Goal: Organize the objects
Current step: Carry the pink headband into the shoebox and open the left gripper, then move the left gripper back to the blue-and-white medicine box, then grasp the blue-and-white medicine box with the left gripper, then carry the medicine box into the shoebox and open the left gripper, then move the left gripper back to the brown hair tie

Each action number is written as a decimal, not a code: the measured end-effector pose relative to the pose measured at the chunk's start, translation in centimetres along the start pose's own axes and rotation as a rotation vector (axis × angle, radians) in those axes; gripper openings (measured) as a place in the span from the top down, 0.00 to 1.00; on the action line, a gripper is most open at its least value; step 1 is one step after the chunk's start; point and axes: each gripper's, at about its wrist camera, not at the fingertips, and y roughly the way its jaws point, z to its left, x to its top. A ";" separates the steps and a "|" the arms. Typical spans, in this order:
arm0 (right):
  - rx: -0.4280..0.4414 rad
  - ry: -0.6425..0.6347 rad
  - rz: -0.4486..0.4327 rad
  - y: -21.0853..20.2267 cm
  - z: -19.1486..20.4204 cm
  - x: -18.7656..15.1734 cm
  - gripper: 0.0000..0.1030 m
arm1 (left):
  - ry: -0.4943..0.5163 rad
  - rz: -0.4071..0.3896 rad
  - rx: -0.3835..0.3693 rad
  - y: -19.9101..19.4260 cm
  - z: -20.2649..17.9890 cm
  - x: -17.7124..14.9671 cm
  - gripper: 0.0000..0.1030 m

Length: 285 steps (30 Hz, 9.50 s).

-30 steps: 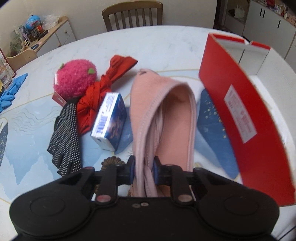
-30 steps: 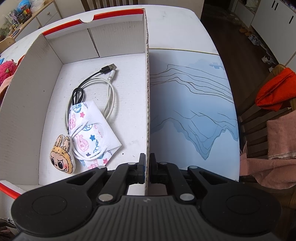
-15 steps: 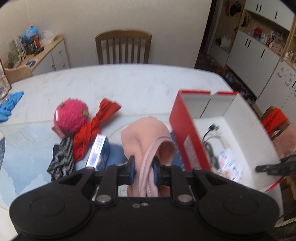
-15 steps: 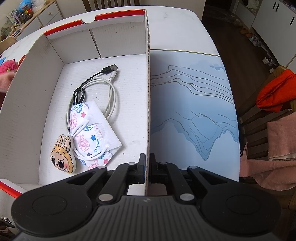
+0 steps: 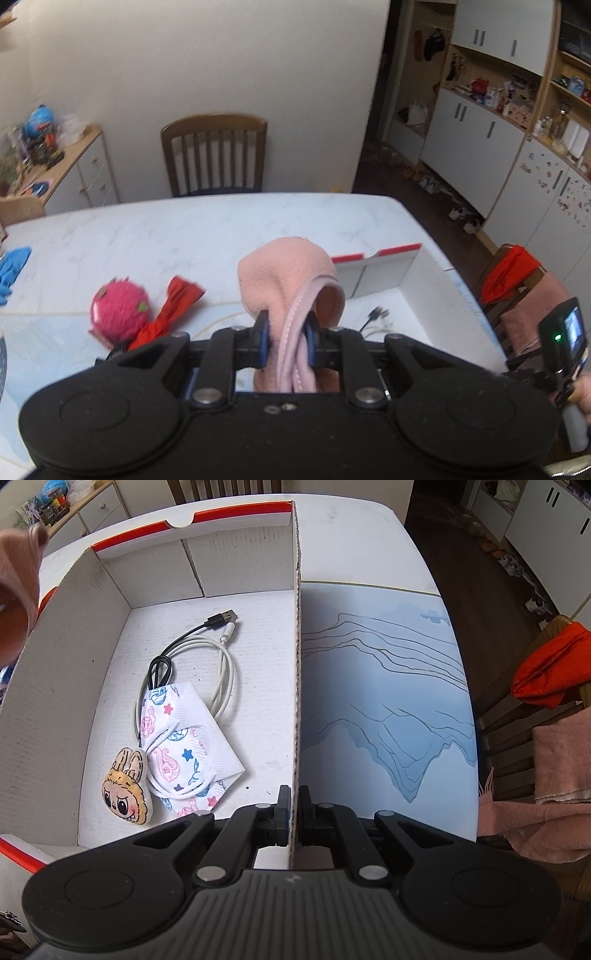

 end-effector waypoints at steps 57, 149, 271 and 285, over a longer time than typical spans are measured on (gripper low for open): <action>0.006 -0.047 0.008 -0.1 0.3 -0.2 0.97 | 0.386 0.419 -0.003 20.3 -12.3 -3.4 0.75; -0.051 -0.109 0.034 0.7 8.6 1.8 0.96 | -0.001 0.191 0.232 12.9 10.9 -8.7 0.14; 0.023 -0.051 0.025 -0.7 5.7 -0.4 0.98 | 0.389 0.320 -0.194 13.3 -10.1 -7.1 0.26; 0.020 -0.056 0.028 -0.6 5.5 -0.3 0.98 | 0.255 0.166 -0.180 7.3 -5.9 -4.8 0.19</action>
